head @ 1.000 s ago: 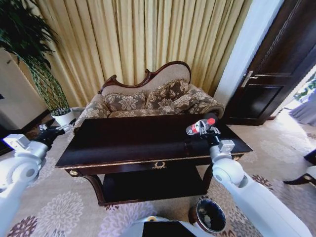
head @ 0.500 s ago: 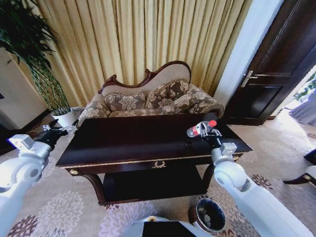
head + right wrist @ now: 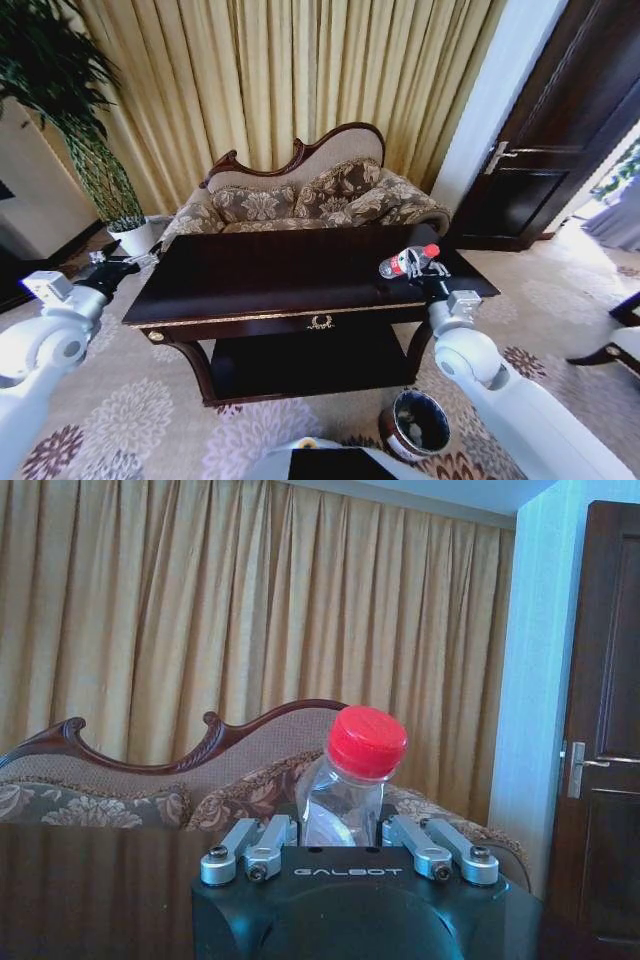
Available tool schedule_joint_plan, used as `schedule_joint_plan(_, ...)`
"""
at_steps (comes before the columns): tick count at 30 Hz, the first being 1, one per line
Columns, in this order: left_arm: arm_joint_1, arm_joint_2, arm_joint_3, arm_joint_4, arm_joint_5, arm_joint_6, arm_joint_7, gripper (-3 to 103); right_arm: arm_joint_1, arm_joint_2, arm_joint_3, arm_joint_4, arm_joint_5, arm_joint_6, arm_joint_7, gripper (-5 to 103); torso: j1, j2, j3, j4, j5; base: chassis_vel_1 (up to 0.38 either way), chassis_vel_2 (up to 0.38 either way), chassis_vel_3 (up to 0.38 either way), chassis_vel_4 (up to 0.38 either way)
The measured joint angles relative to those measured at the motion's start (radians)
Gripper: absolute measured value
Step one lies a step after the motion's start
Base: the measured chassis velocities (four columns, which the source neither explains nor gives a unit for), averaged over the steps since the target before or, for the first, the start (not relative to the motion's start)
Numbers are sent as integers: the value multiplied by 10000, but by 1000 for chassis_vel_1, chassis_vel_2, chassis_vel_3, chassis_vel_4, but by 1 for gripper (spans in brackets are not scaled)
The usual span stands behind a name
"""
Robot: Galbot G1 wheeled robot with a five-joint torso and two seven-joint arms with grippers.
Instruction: Move to the front of the table and place the trash on the table into the trash bin.
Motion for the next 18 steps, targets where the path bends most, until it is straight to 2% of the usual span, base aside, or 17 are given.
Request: schedule_joint_plan(18,-33,63,17,7,0,-18,11,100,201,-41,-194,-104,12,12,-44,32,0,0,1,1,0,93,-91,-93,97)
